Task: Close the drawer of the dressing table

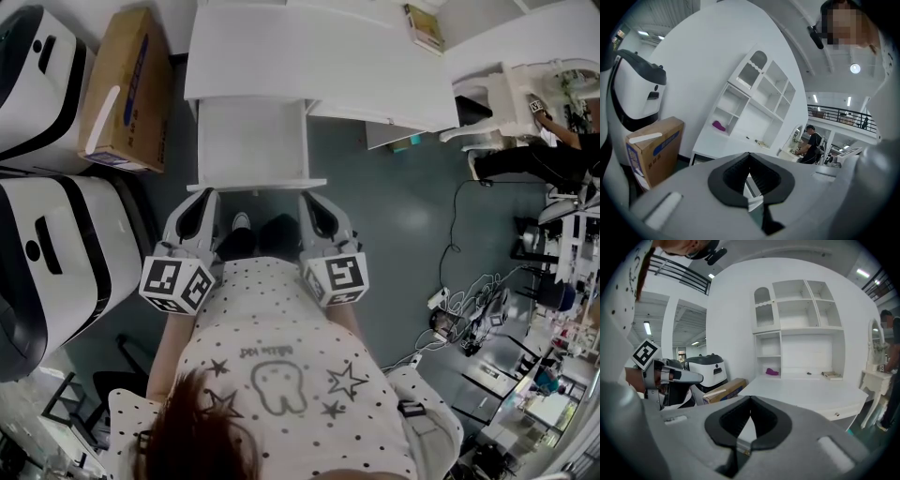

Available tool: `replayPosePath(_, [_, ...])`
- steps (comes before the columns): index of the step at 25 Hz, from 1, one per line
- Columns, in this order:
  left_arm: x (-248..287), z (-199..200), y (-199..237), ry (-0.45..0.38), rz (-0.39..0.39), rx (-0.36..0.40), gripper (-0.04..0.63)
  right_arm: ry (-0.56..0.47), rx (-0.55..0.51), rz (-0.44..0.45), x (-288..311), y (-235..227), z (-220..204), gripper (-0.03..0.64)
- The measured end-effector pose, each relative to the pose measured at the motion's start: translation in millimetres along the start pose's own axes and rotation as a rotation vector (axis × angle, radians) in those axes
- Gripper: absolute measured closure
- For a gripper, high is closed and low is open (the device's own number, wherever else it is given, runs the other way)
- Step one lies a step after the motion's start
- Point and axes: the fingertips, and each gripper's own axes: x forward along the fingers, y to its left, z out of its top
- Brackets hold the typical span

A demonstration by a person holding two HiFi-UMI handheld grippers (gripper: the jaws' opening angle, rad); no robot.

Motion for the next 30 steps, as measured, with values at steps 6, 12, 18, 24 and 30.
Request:
replayPosePath(6, [4, -4, -3, 0.008, 0.008, -0.011, 0.6, 0.019, -0.006, 0.023, 3, -2, -4, 0.623])
replayPosePath(12, [26, -10, -16, 0.017, -0.001, -0.033, 0.6, 0.021, 0.002, 0.036, 5, -28, -3, 0.623])
replayPosePath(18, [45, -4, -11, 0.009, 0.078, 0.001, 0.6, 0.021, -0.018, 0.069, 9, -56, 8, 0.623])
replayPosePath(24, [65, 0, -13, -0.019, 0.136, 0.007, 0.6, 0.014, -0.024, 0.086, 15, -92, 14, 0.623])
replayPosePath(30, [82, 2, -4, -0.051, 0.243, 0.025, 0.6, -0.003, -0.049, 0.119, 20, -127, 20, 0.623])
